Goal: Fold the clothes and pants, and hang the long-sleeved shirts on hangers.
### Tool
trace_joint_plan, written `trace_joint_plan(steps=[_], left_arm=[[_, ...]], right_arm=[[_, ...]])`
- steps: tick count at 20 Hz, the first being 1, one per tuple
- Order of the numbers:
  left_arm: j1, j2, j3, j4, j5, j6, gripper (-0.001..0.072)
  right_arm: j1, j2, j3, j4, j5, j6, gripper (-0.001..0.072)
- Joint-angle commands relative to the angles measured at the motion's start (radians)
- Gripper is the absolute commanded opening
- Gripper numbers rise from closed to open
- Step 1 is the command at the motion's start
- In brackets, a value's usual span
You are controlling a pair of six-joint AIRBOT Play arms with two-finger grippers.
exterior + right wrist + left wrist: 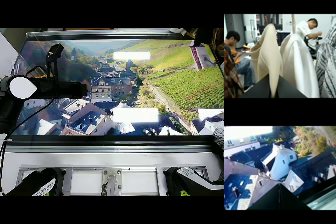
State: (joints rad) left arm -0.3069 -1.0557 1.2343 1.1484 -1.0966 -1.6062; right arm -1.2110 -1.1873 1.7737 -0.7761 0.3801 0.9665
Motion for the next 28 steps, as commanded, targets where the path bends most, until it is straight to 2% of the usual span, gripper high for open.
trace_joint_plan(steps=[1, 6, 8, 10, 11, 15, 19, 20, 24, 28], left_arm=[[-0.001, -0.001, 0.0, 0.0, 0.001, -0.008, 0.0012], [-0.002, -0.001, 0.0, 0.0, 0.001, -0.008, 0.0012], [-0.003, -0.001, 0.0, 0.0, 0.001, -0.008, 0.0012], [-0.003, -0.001, 0.0, 0.001, 0.001, -0.008, 0.0012], [-0.003, -0.001, 0.0, 0.001, 0.001, -0.008, 0.0012], [-0.003, -0.001, 0.0, 0.001, 0.001, -0.007, 0.0012], [-0.003, -0.001, 0.0, 0.002, 0.0, -0.006, 0.0012], [-0.003, -0.001, 0.0, 0.002, 0.0, -0.006, 0.0012], [-0.003, -0.001, 0.0, 0.002, 0.0, -0.007, 0.0012], [-0.003, -0.001, 0.0, 0.001, -0.004, -0.007, 0.0012]], right_arm=[[0.0, -0.024, 0.008, -0.007, 0.062, 0.003, 0.0012], [0.0, -0.012, 0.008, -0.007, 0.116, 0.003, 0.0017], [0.0, -0.005, 0.008, -0.006, 0.137, 0.003, 0.0067], [0.0, 0.002, 0.008, -0.006, 0.159, 0.003, 0.0426], [0.0, 0.009, 0.008, -0.006, 0.171, 0.003, 0.0449], [0.0, 0.073, 0.008, -0.002, 0.174, 0.003, 0.0449], [0.002, 0.113, 0.008, 0.26, 0.2, -0.002, 0.0449], [0.007, 0.114, 0.008, 0.35, 0.254, -0.025, 0.0449], [0.111, 0.096, 0.006, 0.621, 0.568, -0.293, 0.0449], [0.337, 0.068, 0.005, 0.61, 0.863, -0.293, 0.0444]])
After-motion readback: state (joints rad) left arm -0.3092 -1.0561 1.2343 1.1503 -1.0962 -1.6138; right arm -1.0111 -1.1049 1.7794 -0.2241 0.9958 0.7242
